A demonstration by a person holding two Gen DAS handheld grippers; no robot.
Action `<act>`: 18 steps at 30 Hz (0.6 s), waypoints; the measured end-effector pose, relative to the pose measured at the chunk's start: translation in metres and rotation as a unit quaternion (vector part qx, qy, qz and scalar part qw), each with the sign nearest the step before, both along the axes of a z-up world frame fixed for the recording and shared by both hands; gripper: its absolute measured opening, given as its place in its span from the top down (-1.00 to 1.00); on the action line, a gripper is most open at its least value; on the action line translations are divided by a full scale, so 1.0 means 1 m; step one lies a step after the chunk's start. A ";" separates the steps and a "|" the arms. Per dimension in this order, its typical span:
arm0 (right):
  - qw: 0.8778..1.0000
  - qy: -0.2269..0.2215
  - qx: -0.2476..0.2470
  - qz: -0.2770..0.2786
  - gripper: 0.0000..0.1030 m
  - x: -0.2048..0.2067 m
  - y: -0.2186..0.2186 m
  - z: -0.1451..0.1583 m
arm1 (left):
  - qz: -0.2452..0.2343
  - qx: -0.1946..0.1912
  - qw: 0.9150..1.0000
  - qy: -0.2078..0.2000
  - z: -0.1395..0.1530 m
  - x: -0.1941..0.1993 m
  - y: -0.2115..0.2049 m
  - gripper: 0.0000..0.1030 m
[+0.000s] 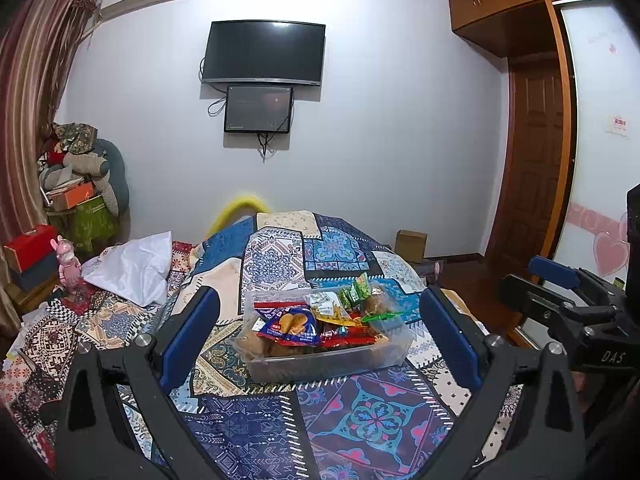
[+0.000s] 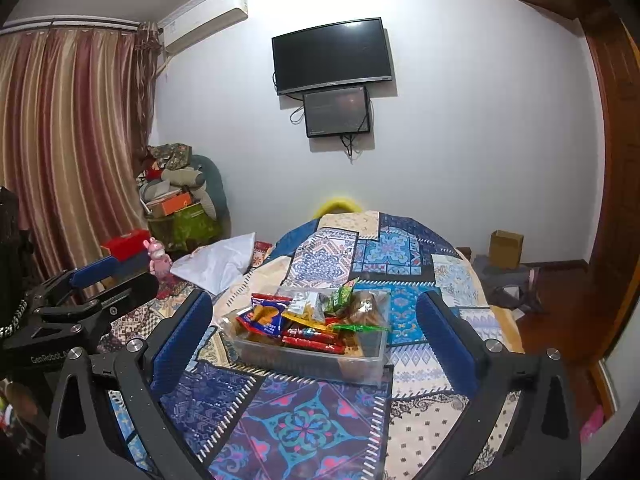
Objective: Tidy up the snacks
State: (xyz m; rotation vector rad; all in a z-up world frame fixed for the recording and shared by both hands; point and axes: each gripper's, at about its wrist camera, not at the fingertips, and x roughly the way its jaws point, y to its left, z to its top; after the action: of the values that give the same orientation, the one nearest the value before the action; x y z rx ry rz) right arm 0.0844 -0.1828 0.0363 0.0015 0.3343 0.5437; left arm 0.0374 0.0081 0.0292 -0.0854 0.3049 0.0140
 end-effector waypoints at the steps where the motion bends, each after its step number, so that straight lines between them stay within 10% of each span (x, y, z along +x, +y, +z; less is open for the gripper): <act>1: 1.000 0.000 0.000 0.000 -0.98 0.000 0.000 0.000 | -0.001 0.000 1.000 0.000 0.000 0.000 0.000 -0.96; 18: 1.000 -0.004 -0.002 -0.003 -0.98 -0.005 0.001 -0.001 | -0.014 0.007 1.000 -0.004 0.000 -0.001 -0.005 -0.96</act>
State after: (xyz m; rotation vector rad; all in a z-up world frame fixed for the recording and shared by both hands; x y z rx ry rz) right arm 0.0798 -0.1818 0.0358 -0.0038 0.3275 0.5361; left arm 0.0363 0.0030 0.0289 -0.0682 0.2973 -0.0113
